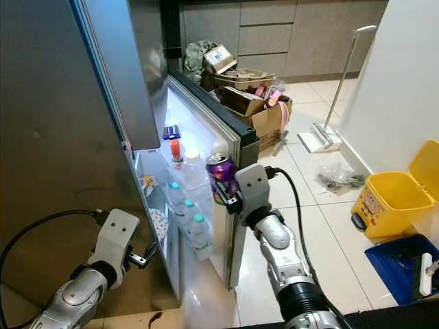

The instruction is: Restocking fridge

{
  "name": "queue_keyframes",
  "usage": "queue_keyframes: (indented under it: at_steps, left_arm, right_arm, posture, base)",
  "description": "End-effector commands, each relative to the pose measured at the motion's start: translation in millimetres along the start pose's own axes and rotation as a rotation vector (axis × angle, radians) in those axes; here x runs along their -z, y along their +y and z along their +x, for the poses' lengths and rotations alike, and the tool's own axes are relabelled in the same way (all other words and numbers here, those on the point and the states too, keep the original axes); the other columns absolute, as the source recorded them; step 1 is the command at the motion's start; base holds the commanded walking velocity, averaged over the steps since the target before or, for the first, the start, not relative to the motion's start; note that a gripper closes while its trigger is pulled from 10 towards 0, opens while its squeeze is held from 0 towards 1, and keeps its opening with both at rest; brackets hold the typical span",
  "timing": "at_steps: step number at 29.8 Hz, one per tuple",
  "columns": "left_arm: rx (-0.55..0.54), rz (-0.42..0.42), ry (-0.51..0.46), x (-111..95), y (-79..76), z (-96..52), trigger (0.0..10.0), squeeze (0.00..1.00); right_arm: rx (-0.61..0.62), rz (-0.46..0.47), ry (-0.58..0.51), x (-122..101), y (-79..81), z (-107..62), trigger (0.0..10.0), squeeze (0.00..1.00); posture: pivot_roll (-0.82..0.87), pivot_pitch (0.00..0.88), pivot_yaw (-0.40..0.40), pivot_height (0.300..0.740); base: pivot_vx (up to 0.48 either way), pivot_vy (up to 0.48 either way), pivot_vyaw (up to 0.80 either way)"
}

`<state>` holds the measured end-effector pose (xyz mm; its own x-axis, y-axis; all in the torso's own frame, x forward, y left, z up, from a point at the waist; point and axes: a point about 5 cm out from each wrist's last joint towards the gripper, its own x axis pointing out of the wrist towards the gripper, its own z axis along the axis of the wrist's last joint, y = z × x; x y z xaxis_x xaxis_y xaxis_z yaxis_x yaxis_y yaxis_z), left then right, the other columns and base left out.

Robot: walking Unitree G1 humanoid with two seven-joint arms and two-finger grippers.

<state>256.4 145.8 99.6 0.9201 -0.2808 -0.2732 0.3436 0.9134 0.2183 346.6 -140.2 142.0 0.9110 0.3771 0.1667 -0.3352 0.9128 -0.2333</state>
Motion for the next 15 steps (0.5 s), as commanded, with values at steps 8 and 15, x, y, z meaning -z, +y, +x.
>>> queue_keyframes:
  at_steps: [8, 15]
  left_arm:
    - [-0.002, -0.015, 0.011, 1, -1.7, 1.5, 10.0, 0.0]
    - [0.001, -0.02, 0.009, 0, -2.2, 2.5, 10.0, 0.0]
  right_arm:
    - [0.121, -0.063, 0.042, 8, -36.5, -14.0, 10.0, 0.0]
    - [0.319, -0.125, 0.098, 10, -85.3, -30.3, 10.0, 0.0]
  posture:
    - [-0.08, 0.113, 0.03, 0.74]
    - [-0.08, 0.113, 0.03, 0.74]
  base:
    - [0.0, 0.0, 0.0]
    - [0.0, 0.0, 0.0]
